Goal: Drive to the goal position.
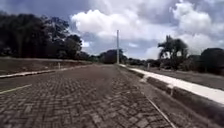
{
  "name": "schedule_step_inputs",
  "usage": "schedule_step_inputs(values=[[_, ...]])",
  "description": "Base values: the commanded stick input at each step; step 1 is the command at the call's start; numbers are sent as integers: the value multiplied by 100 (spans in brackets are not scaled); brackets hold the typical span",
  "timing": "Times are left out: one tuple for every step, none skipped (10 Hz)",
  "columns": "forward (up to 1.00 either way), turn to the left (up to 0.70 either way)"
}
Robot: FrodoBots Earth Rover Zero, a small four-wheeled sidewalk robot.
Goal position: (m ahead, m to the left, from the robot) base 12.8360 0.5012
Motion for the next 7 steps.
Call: schedule_step_inputs(values=[[100,0],[100,0],[100,0],[100,0],[100,0],[100,0],[100,0]])
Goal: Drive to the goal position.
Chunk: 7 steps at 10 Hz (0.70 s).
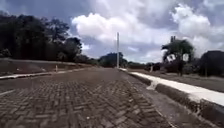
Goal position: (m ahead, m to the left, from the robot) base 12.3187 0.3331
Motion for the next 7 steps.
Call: schedule_step_inputs(values=[[100,0],[100,0],[100,0],[100,0],[100,0],[100,0],[100,0]])
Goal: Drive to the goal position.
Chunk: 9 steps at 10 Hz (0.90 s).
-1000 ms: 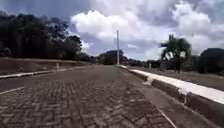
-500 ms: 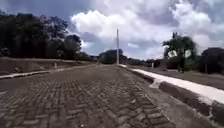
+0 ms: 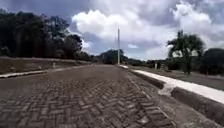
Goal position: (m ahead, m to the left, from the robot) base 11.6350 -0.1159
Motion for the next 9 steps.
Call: schedule_step_inputs(values=[[100,0],[100,0],[100,0],[100,0],[100,0],[100,0],[100,0],[100,0],[100,0]])
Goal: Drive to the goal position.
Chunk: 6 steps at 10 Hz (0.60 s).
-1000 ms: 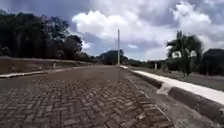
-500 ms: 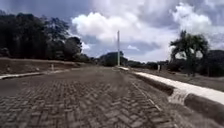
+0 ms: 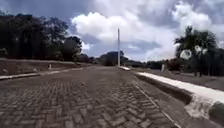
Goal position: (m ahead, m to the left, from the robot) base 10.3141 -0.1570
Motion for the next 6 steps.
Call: schedule_step_inputs(values=[[100,0],[100,0],[100,0],[100,0],[100,0],[100,0]])
